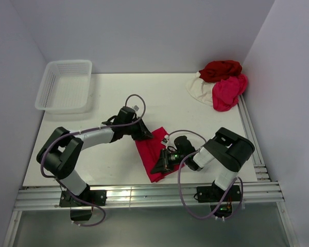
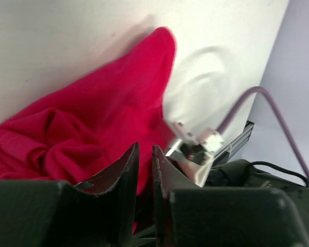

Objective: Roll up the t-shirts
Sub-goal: Roll the tshirt

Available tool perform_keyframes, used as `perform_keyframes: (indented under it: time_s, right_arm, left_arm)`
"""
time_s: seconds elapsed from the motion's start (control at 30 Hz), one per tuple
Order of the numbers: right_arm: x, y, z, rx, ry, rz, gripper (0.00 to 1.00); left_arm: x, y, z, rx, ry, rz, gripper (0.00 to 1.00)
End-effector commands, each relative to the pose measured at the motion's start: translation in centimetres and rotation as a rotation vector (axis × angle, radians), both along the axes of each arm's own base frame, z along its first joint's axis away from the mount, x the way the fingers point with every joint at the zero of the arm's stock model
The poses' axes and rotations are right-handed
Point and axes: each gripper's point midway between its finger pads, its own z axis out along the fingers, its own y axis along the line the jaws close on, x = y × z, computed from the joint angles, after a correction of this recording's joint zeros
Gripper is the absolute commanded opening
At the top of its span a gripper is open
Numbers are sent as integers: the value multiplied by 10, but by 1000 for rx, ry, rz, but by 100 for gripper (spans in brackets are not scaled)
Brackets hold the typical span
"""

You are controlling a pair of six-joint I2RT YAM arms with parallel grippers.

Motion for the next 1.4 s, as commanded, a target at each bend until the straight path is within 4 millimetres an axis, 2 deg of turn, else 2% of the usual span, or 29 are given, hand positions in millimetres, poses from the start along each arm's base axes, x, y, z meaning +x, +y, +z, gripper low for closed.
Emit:
perform_keyframes:
  time_s: [0.0,0.07,0.1,0.17,0.2,0.27,0.3,0.4,0.47,0.5,0.53,0.57,0.6,0.63,0.8,1.1,1.37]
  right_arm:
    - [-3,-7,-14,-92,21,-5,3]
    - [-2,-4,-11,-71,19,-3,1]
    - [-2,-3,-12,-70,29,-5,0]
    - [1,0,-9,-50,31,-13,0]
    - [-1,-1,-11,-52,47,-17,0]
    - [0,0,-9,-36,45,-18,0]
    - [-2,-1,-10,-39,54,-19,0]
    - [-3,-1,-10,-28,61,-22,0]
    - [-2,0,-8,-15,61,-24,0]
    - [-2,1,-7,-9,68,-25,0]
    - [0,2,-5,4,61,-27,0]
    - [0,3,-4,8,65,-25,0]
    - [0,3,-4,10,75,-29,0]
    - [0,4,-1,28,66,-27,0]
    - [-3,3,-2,47,96,-32,0]
    - [-6,2,-4,63,116,-25,0]
    - [-6,2,-7,53,121,-18,0]
  left_arm:
    - [-1,2,5,12,-38,-2,22]
    - [1,3,21,-17,-81,-1,24]
    - [3,5,40,-42,-127,-3,24]
    - [8,11,60,-60,-177,10,26]
    - [8,15,82,-94,-225,12,27]
    - [8,24,97,-129,-254,22,28]
    - [7,28,114,-166,-292,26,28]
    - [-3,38,121,-179,-303,24,28]
    - [-12,44,109,-165,-280,22,27]
    - [-16,46,112,-182,-295,25,27]
    - [-24,51,95,-179,-266,27,27]
    - [-28,53,90,-193,-257,32,26]
    - [-39,58,75,-210,-212,35,24]
    - [-39,56,79,-246,-242,36,22]
    - [-48,56,59,-300,-203,45,16]
    - [-30,42,45,-316,-189,31,14]
    - [-25,23,24,-303,-156,13,13]
